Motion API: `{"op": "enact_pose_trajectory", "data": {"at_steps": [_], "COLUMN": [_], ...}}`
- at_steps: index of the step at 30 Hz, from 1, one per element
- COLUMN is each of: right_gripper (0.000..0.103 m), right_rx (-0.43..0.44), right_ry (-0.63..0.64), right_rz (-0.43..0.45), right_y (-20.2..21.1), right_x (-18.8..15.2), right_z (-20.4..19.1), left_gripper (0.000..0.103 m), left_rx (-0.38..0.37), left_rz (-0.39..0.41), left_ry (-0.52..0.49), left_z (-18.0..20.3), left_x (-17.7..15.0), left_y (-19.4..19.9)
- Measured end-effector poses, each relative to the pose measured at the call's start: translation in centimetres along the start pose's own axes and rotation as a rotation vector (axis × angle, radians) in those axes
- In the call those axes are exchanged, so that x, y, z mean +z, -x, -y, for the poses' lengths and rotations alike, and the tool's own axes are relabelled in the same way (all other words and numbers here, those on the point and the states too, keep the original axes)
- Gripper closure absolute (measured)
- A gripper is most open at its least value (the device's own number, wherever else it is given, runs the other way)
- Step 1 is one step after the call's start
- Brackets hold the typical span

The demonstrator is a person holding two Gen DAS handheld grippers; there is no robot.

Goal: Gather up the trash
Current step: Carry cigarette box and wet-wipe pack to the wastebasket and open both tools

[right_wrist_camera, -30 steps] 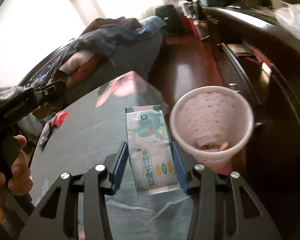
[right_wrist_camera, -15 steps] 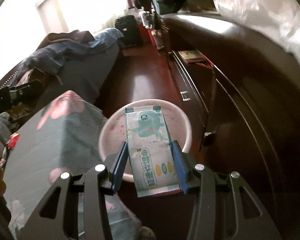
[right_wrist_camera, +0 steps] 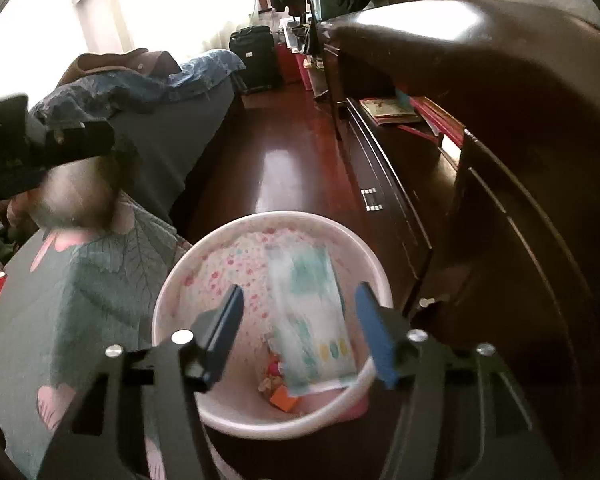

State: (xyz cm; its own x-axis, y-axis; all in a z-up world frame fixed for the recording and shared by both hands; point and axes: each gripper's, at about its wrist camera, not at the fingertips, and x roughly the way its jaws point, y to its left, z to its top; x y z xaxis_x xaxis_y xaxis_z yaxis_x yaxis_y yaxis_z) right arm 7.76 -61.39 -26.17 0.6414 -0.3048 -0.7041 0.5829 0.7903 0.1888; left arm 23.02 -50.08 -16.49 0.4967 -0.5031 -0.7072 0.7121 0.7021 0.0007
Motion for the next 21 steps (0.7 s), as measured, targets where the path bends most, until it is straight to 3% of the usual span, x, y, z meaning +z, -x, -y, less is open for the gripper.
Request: {"op": "enact_pose_trajectory", "data": {"at_steps": [6,14,17,21], "right_gripper": [0.032,0.024,0.022,0.016], "right_rx": [0.0,0.008,0.032,0.092], "right_ry": [-0.002,0.005,0.028,0.081], "right_rz": [0.003,-0.015,-0.017,-0.01], "right_y": [0.7,3.7,5.4,7.8], "right_x": [-0.3,-1.0,-1.2,-1.6], "right_z": [0.1,-1.7,-3.3,-6.5], "left_gripper": [0.004,0.004,0.004,0.004], "left_rx": [-0.025,-0.015,0.018,0.12], "left_rz": [0.025,0.049,0.069,0.1], "left_ry": [0.017,0.073,0.073,0.074], "left_z": [-0.3,-3.7,-5.3,-8.4], "left_x": [0.4,-1.0,-2.2,-4.4], "left_y": [1.0,5.1,7.2,10.2]}}
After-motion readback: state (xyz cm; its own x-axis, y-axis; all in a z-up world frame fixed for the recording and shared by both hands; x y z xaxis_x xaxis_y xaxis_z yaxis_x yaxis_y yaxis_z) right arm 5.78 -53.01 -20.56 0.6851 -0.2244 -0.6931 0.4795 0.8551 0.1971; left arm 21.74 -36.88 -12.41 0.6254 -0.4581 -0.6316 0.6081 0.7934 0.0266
